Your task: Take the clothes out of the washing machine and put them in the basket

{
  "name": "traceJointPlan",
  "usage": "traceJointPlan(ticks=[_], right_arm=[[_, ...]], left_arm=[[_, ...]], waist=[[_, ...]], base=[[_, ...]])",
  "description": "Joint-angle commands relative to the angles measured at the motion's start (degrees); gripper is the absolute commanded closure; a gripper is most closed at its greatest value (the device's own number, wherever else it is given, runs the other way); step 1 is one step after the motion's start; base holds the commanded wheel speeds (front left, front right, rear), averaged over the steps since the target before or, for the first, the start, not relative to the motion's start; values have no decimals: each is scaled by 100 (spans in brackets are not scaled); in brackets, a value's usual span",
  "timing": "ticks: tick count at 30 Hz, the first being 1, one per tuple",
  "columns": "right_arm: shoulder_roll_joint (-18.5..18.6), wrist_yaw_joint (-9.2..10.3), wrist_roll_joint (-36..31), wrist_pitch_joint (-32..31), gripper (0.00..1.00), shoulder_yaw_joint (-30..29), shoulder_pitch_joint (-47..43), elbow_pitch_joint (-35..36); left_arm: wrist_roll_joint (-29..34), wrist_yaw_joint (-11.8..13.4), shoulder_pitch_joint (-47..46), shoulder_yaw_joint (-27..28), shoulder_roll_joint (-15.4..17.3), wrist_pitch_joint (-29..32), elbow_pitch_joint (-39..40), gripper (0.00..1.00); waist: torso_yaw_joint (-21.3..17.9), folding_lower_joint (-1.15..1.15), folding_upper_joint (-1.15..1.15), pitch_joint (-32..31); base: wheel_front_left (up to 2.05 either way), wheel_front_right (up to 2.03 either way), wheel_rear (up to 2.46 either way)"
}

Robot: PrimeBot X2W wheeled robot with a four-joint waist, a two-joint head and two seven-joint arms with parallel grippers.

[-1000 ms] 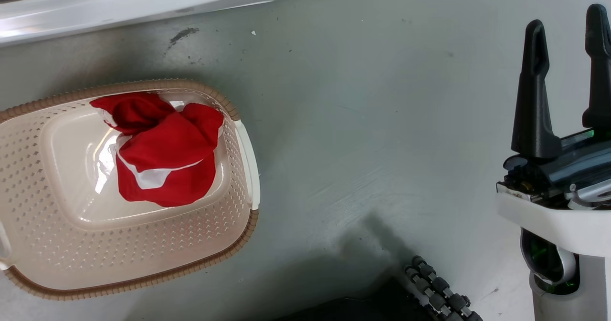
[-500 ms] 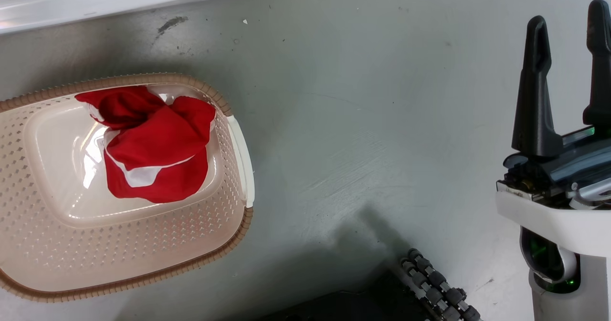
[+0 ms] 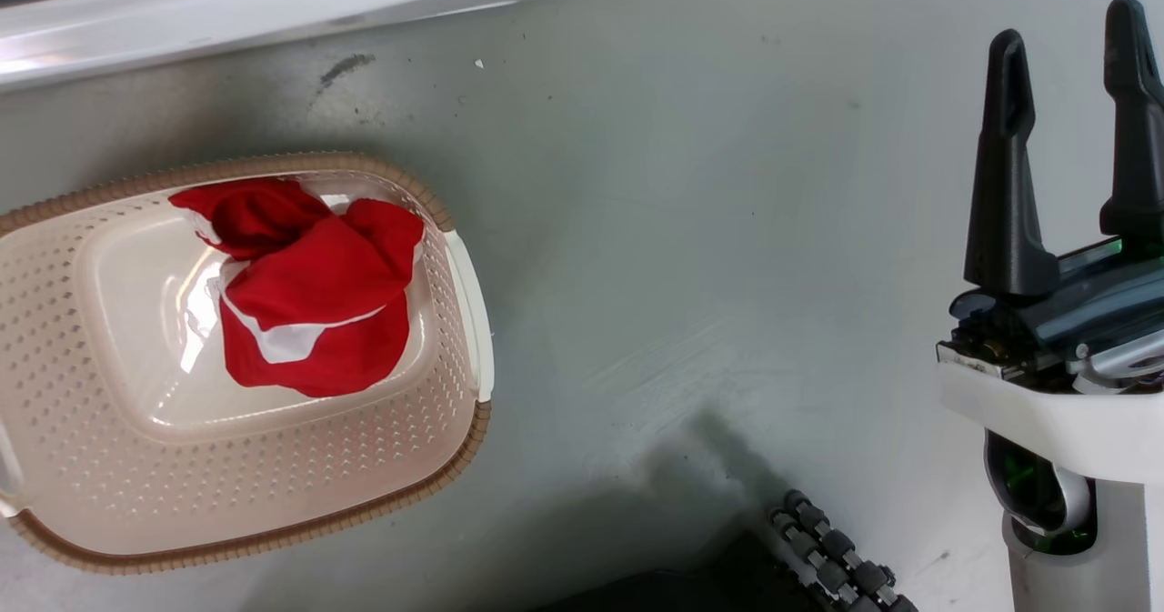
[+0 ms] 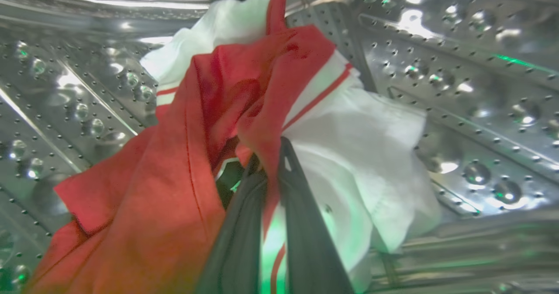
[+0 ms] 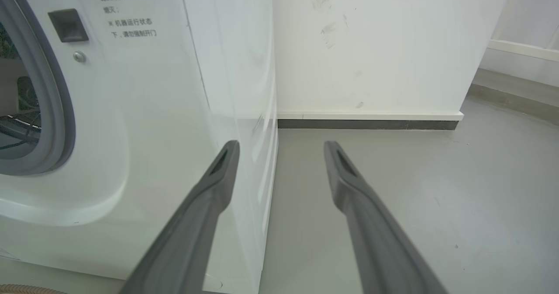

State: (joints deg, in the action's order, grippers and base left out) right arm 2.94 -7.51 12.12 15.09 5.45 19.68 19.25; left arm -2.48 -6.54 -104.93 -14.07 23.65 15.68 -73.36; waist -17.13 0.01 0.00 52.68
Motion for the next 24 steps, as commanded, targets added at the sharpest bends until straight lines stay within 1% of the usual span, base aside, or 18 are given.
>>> traceJointPlan(ticks=[1,10,14,20,24], right_arm=[[-12,4,-26,11,0,12,-8,-30],[-12,5,-217,12,0,58,-153,-167],[-11,4,-295,11,0,112,-266,-243],[-10,4,-431,11,0,149,-493,-388],[-10,4,-519,11,0,182,-674,-469]], left_arm=[[-53,-11,154,2,13,-133,-7,100],[-301,-75,764,-51,-148,-881,-21,100],[-545,-83,1172,-62,-268,-1262,-25,100],[-843,-83,1967,-504,-503,-1749,77,100],[-1216,-84,2576,-809,-598,-2080,251,100]], waist=[[40,-1,0,-137],[251,-1,0,-769],[369,-1,0,-1125],[580,-1,0,-1747],[685,-1,0,-2173]], base=[[0,0,0],[0,0,0],[0,0,0],[0,0,0],[0,0,0]])
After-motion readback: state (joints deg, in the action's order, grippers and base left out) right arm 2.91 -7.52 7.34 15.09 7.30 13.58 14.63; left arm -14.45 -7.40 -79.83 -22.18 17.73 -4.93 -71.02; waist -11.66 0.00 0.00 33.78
